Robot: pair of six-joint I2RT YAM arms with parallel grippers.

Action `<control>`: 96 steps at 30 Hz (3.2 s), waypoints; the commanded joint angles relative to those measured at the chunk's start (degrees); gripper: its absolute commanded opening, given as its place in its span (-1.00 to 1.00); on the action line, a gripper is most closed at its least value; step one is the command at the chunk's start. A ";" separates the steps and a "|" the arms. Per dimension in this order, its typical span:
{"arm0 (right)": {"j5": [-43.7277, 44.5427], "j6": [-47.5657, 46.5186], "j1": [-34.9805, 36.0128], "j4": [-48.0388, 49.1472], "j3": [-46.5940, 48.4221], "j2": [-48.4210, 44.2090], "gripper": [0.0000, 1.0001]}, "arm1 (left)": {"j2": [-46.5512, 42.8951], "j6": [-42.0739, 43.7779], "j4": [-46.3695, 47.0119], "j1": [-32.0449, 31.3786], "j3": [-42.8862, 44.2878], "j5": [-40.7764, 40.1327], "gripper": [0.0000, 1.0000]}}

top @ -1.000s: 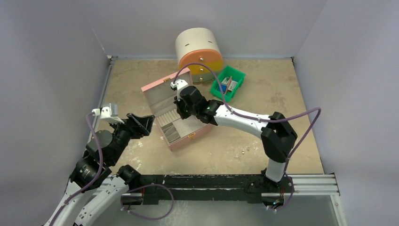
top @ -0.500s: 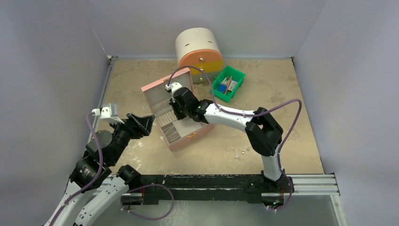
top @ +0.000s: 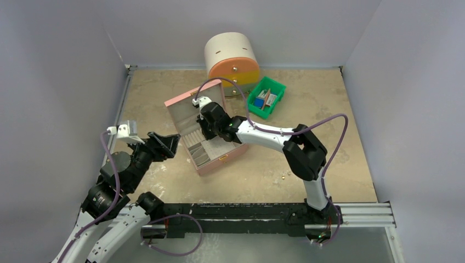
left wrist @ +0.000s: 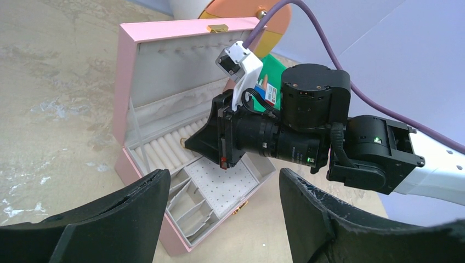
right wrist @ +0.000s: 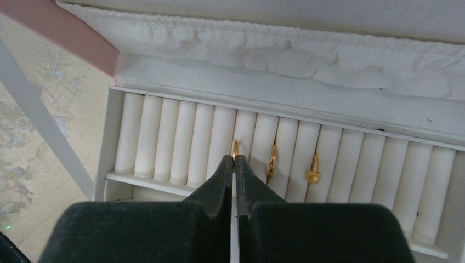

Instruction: Organize the mixed jewelry

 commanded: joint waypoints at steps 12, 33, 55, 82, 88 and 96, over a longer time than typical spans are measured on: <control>-1.23 1.72 -0.11 -0.53 2.60 0.14 -1.00 | -0.04 1.18 1.71 0.70 0.07 0.46 0.45; -1.91 3.17 -0.14 -2.17 4.35 4.77 -1.00 | -0.22 1.22 1.71 0.77 0.00 0.54 0.46; -0.14 2.72 -0.13 -1.45 -3.58 -14.14 -0.38 | 0.75 1.25 1.70 0.80 -0.03 0.54 0.46; 20.46 24.76 -1.11 -26.56 -40.22 -58.91 -0.07 | 3.40 1.17 2.14 1.17 -0.10 1.64 0.46; 20.92 31.48 -1.45 -31.33 -46.50 -61.87 -0.13 | 3.90 0.96 2.50 1.39 -0.25 2.48 0.46; 19.74 40.26 -2.71 -33.93 -51.66 -60.30 -0.26 | 3.15 0.90 2.39 1.39 -0.32 2.72 0.46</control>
